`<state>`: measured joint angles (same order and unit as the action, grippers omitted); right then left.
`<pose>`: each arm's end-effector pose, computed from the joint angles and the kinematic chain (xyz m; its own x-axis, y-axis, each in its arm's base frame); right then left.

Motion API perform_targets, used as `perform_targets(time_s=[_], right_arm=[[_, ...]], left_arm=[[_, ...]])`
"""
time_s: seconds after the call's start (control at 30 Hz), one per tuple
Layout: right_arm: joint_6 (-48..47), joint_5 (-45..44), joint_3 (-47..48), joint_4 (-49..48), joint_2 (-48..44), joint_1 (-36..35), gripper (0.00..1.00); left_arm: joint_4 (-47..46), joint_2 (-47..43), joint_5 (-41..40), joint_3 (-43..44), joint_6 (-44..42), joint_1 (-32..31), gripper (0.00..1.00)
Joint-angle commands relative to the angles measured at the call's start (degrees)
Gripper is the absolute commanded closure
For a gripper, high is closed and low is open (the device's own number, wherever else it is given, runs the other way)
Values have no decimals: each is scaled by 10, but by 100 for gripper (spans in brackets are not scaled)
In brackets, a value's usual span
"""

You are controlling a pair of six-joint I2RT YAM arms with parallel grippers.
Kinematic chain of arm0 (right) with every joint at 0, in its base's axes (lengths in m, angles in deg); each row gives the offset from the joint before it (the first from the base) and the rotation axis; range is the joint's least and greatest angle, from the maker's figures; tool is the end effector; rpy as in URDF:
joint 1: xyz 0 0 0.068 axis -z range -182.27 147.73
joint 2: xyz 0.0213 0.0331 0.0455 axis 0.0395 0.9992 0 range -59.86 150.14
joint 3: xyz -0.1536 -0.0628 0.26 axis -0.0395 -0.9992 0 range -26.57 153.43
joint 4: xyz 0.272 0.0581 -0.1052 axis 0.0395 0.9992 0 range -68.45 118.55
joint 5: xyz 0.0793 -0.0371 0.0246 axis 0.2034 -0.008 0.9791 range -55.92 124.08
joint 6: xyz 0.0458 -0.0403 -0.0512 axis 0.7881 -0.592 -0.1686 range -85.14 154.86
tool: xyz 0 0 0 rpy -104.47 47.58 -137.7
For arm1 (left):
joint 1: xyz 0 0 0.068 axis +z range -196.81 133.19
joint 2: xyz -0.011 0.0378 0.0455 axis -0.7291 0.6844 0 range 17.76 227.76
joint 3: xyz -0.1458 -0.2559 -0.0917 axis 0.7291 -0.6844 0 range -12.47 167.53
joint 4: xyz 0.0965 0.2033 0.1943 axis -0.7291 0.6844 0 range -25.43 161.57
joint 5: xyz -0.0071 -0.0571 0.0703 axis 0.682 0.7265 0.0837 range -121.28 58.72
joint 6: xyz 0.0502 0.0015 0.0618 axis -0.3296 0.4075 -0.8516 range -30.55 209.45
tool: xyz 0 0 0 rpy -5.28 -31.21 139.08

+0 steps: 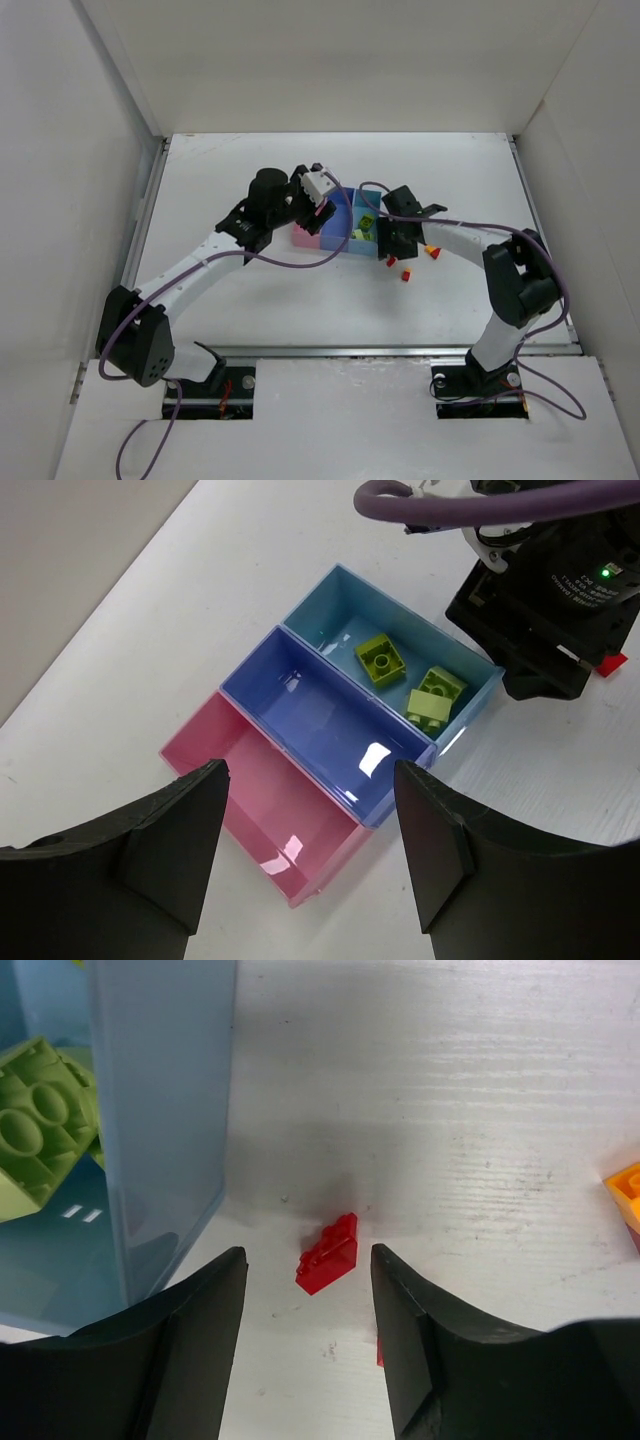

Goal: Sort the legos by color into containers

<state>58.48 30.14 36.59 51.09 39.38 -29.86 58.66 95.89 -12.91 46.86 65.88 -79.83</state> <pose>0.3488 0.1769 0.1624 -0.9147 -0.0270 -0.4032 -0.0769 0.9912 0.1079 0.3076 -0.2257 0.3423 0.1383 0.3627 -0.9216 0.7849 0.5273 0.3253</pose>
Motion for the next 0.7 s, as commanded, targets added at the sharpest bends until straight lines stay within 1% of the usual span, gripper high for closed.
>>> perform_targets(time_s=[0.0,0.07,0.17,0.23,0.37,0.47,0.53,0.57,0.67], right_arm=[[39,-24,9,19,-31,-7,41],[51,-30,2,6,-36,-7,39],[64,-30,-3,1,-44,-7,27],[64,-30,-3,1,-44,-7,21],[70,-30,2,8,-44,-12,21],[75,-41,-12,8,-59,-18,27],[75,-53,-12,8,-59,-23,28],[75,-53,-12,8,-59,-23,31],[67,-63,-7,19,-59,-28,37]], left_arm=[[-31,-25,5,-9,-5,-1,36],[-31,-25,5,-9,-5,-1,36],[-37,-25,5,-9,-5,-1,36],[-37,-20,5,-9,-5,-1,36],[-37,-20,5,-9,-5,-1,36],[-37,-25,11,-9,-5,-1,36],[-43,-31,11,-9,-5,-1,36],[-48,-36,11,-14,-5,-1,36],[-48,-47,11,-28,-5,-1,36]])
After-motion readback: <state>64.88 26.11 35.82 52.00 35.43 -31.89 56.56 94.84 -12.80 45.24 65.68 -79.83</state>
